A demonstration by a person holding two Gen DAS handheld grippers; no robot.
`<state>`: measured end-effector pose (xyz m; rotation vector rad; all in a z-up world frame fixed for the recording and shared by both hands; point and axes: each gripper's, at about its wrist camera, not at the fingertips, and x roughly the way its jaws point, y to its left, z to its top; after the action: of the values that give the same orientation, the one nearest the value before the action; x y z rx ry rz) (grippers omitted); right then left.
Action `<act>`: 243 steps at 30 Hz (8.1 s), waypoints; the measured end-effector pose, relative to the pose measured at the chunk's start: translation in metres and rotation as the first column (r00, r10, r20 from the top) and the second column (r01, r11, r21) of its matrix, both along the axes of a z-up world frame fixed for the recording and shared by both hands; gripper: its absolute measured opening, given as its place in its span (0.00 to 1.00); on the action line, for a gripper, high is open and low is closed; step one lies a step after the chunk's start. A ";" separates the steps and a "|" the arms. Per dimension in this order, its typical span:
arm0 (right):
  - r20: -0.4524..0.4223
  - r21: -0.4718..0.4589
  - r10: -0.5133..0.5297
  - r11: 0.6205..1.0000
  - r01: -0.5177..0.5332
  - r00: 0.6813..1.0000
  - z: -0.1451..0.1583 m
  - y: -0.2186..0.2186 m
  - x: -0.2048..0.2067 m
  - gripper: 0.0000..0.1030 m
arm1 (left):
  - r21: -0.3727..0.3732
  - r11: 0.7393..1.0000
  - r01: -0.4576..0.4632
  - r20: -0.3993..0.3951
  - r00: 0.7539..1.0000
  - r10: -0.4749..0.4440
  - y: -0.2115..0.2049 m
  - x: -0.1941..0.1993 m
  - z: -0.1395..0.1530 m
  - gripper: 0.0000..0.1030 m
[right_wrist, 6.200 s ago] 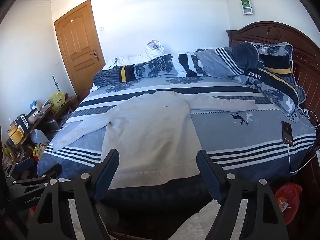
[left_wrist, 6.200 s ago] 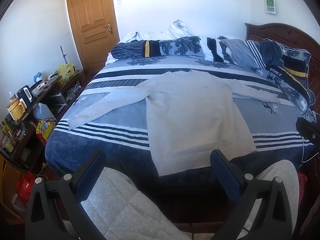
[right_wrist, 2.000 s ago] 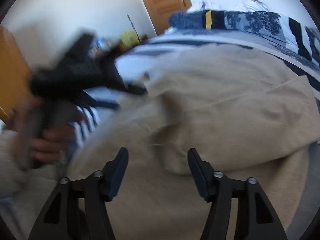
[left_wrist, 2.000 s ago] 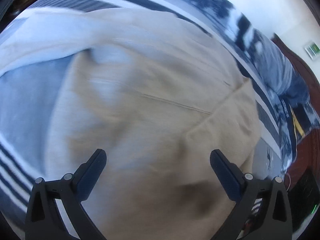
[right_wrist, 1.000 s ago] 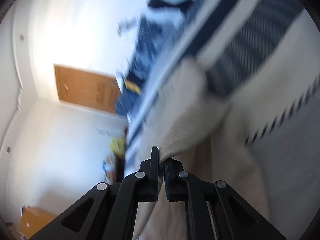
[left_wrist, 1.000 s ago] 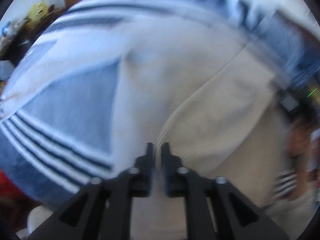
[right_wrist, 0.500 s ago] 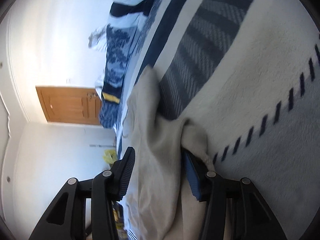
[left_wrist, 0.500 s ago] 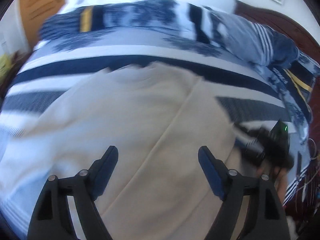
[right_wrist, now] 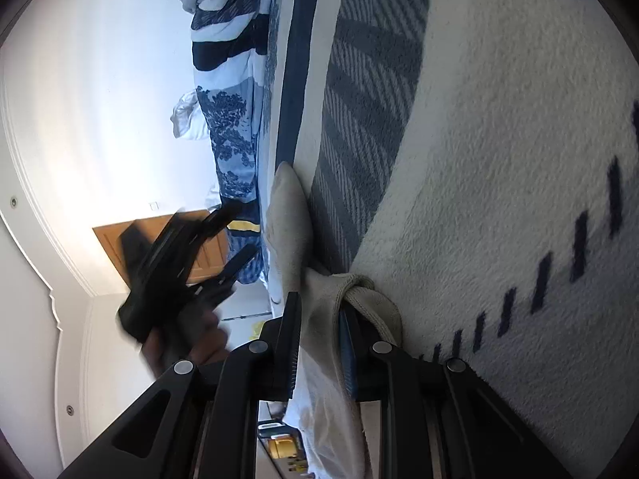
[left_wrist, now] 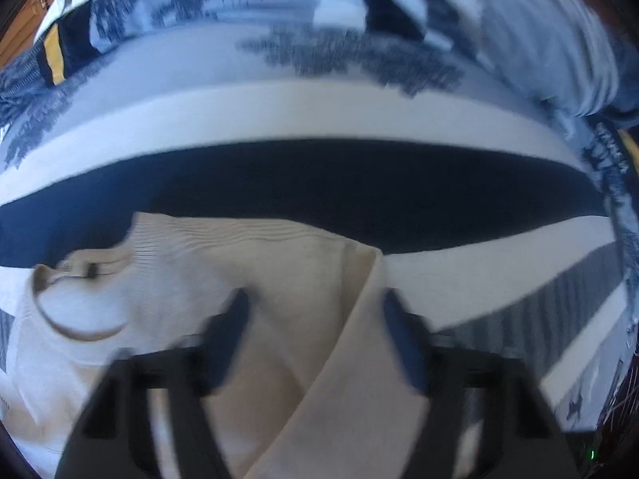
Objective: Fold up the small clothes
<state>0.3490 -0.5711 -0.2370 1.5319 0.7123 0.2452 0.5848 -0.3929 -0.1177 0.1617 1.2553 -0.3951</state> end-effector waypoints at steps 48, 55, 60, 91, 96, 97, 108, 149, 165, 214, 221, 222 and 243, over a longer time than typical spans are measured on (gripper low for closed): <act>0.023 -0.317 -0.056 0.946 0.061 0.998 0.059 -0.010 -0.019 0.59 | -0.100 0.986 -0.134 0.204 0.967 0.152 0.228 -0.131 0.085 0.66; 0.128 -0.445 0.155 0.892 -0.083 0.980 0.105 0.052 -0.036 0.59 | -0.069 0.935 -0.349 0.113 0.928 0.355 0.376 -0.264 0.041 0.66; 0.095 -0.376 0.272 0.901 -0.218 0.958 0.094 0.123 -0.070 0.59 | -0.207 0.899 -0.387 0.027 0.916 0.400 0.404 -0.300 0.012 0.52; -0.346 -0.519 0.416 0.663 -0.540 0.841 0.055 0.369 -0.141 0.23 | -0.409 0.860 -0.306 -0.030 0.946 0.323 0.432 -0.321 -0.008 0.45; -0.233 -0.597 0.453 0.632 -0.495 0.860 0.102 0.383 -0.154 0.75 | -0.453 0.764 -0.460 0.019 0.852 0.524 0.505 -0.333 0.006 0.69; -0.221 -0.617 0.469 0.611 -0.495 0.855 0.110 0.389 -0.153 0.75 | -0.470 0.732 -0.494 -0.005 0.830 0.557 0.520 -0.334 0.004 0.70; -0.165 -0.706 0.611 0.475 -0.525 0.774 0.152 0.476 -0.112 0.76 | -0.512 0.142 -0.847 -0.349 0.357 0.867 0.735 -0.342 -0.045 0.73; -0.010 -0.496 0.313 0.823 -0.276 0.950 0.133 0.266 -0.096 0.63 | -0.383 0.895 0.230 0.530 0.848 0.009 0.342 -0.356 0.101 0.03; -0.035 -0.164 0.340 0.926 -0.341 0.940 0.035 0.162 -0.124 0.73 | 0.048 0.907 0.419 0.375 0.834 -0.405 0.226 -0.389 -0.034 0.03; -0.230 -0.667 0.722 0.371 -0.646 0.652 0.154 0.410 0.169 0.61 | -0.549 0.664 -0.508 -0.325 0.862 0.390 0.462 -0.124 -0.077 0.32; -0.371 -0.650 0.716 0.254 -0.716 0.591 0.077 0.483 0.266 0.54 | -0.575 0.642 -0.507 -0.324 0.862 0.391 0.462 -0.118 -0.079 0.18; -0.385 -0.645 0.718 0.240 -0.726 0.580 0.068 0.490 0.273 0.52 | -0.576 0.644 -0.503 -0.323 0.864 0.386 0.463 -0.118 -0.078 0.12; -0.221 -0.722 0.624 0.412 -0.556 0.749 0.123 0.418 0.230 0.67 | -0.506 0.688 -0.520 -0.139 0.837 0.530 0.490 -0.134 -0.030 0.33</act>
<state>0.5787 -0.1531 -0.1135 0.3881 1.1118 0.4706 0.4506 0.0967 -0.1475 -0.6661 1.0711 -0.2176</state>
